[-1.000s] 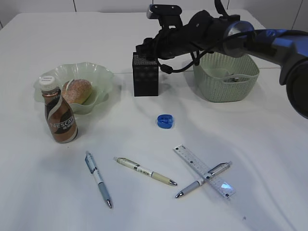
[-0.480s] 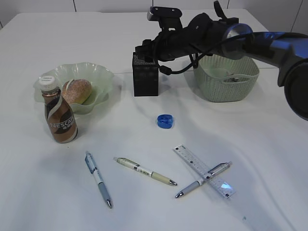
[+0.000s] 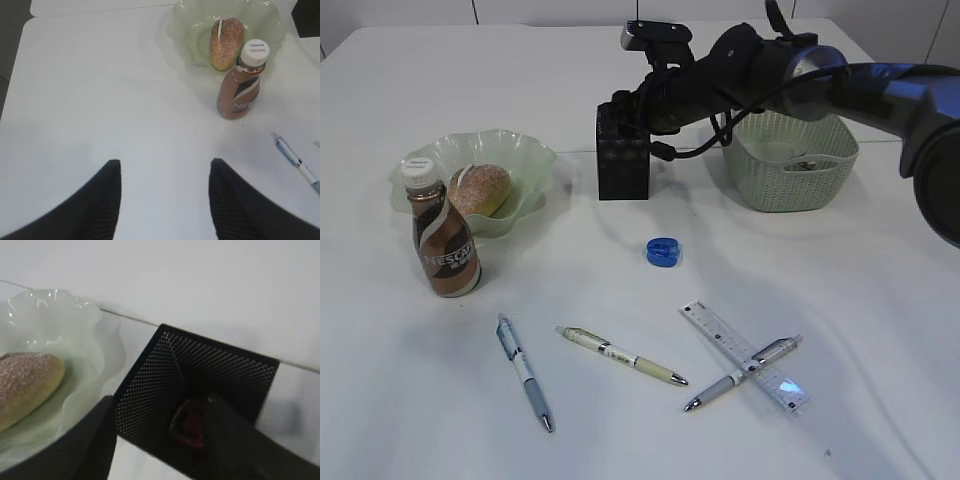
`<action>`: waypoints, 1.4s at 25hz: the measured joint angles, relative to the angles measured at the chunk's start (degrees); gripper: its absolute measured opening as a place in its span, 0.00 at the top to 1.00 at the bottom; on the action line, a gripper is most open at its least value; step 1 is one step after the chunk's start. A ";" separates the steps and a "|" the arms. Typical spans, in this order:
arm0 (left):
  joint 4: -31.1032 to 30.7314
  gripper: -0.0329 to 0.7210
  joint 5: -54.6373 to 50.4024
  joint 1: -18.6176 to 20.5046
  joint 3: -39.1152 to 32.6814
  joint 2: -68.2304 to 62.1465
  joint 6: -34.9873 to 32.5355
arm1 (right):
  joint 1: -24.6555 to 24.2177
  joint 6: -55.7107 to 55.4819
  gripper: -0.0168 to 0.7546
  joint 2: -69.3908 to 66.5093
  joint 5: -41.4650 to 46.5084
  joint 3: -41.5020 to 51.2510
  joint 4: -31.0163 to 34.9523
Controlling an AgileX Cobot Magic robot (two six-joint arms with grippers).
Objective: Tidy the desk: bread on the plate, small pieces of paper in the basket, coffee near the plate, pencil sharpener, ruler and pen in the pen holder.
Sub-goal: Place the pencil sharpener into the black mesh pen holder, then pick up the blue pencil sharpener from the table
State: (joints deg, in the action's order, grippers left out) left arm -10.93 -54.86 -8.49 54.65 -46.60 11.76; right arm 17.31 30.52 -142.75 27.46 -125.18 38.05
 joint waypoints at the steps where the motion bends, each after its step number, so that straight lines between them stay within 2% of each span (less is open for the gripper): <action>1: 0.00 0.43 0.00 0.00 0.00 0.00 0.00 | 0.00 0.00 0.41 0.09 0.73 0.00 0.00; 3: -0.11 0.43 0.00 0.00 0.00 0.00 0.00 | 0.00 0.00 0.41 0.60 2.66 0.00 -0.17; 10: -0.44 0.43 0.00 0.00 0.00 0.00 0.00 | -1.13 0.00 0.41 5.16 16.26 -0.59 -7.88; 12: -0.55 0.43 0.00 0.00 0.00 0.00 0.00 | -1.13 0.00 0.41 5.34 16.65 -0.73 -8.41; 13: -0.55 0.43 0.00 0.00 0.00 0.00 0.00 | -1.13 -0.86 0.41 5.34 23.74 -2.82 -12.68; 16: -0.55 0.43 0.00 0.00 0.00 0.00 0.00 | -1.42 -2.30 0.41 7.18 28.62 -4.59 -15.11; 17: -0.58 0.43 0.00 0.00 0.00 0.00 0.00 | -1.42 -4.95 0.41 7.41 35.91 -7.33 -17.70; 19: -0.68 0.43 0.00 0.00 0.00 0.00 0.00 | -1.42 -7.67 0.41 7.41 40.97 -9.71 -19.97; 23: -0.78 0.43 -0.25 0.00 0.00 0.00 0.00 | -1.42 -14.16 0.41 7.90 43.12 -12.69 -23.68; 30: -2.26 0.43 -3.37 0.00 0.00 0.00 0.00 | -1.42 -28.03 0.41 8.18 43.78 -12.40 -25.36; 35: -3.31 0.43 -4.70 0.00 0.00 0.00 0.00 | -1.42 -32.26 0.41 9.19 43.92 -6.55 -25.78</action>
State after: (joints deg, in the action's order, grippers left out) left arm -14.23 -59.56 -8.49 54.65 -46.60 11.76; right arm 15.89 -1.74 -133.57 71.37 -131.73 12.26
